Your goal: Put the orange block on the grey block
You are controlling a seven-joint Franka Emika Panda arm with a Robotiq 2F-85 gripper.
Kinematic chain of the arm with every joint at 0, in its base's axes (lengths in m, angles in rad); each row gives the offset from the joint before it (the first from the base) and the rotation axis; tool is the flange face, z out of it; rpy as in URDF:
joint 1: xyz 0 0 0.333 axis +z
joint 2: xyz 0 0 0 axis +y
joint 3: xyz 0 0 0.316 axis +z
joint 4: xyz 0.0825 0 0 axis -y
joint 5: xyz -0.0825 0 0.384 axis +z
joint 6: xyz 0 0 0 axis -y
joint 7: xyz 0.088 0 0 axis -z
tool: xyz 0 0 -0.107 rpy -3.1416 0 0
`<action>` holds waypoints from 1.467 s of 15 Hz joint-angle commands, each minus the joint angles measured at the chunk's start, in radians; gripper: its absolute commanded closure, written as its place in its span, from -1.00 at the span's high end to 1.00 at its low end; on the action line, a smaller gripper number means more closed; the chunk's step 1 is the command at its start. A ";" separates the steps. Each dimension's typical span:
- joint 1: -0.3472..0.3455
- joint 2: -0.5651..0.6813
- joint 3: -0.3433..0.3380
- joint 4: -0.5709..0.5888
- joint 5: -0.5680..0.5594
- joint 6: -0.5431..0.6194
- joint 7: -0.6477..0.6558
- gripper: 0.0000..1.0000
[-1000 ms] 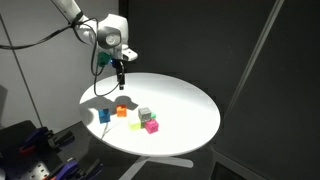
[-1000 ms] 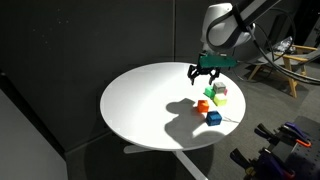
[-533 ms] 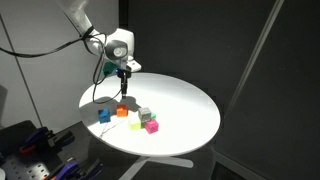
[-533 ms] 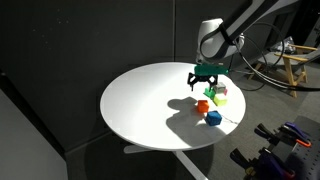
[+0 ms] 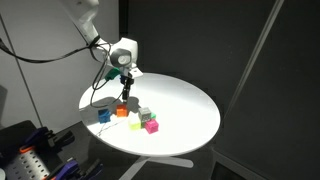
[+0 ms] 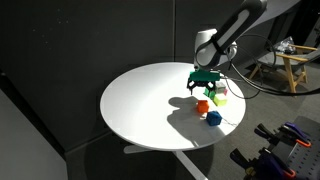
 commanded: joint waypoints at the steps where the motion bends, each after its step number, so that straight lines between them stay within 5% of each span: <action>1: 0.008 0.022 -0.004 0.035 0.024 -0.042 -0.007 1.00; 22: 0.021 0.069 -0.022 0.025 0.000 -0.071 -0.022 1.00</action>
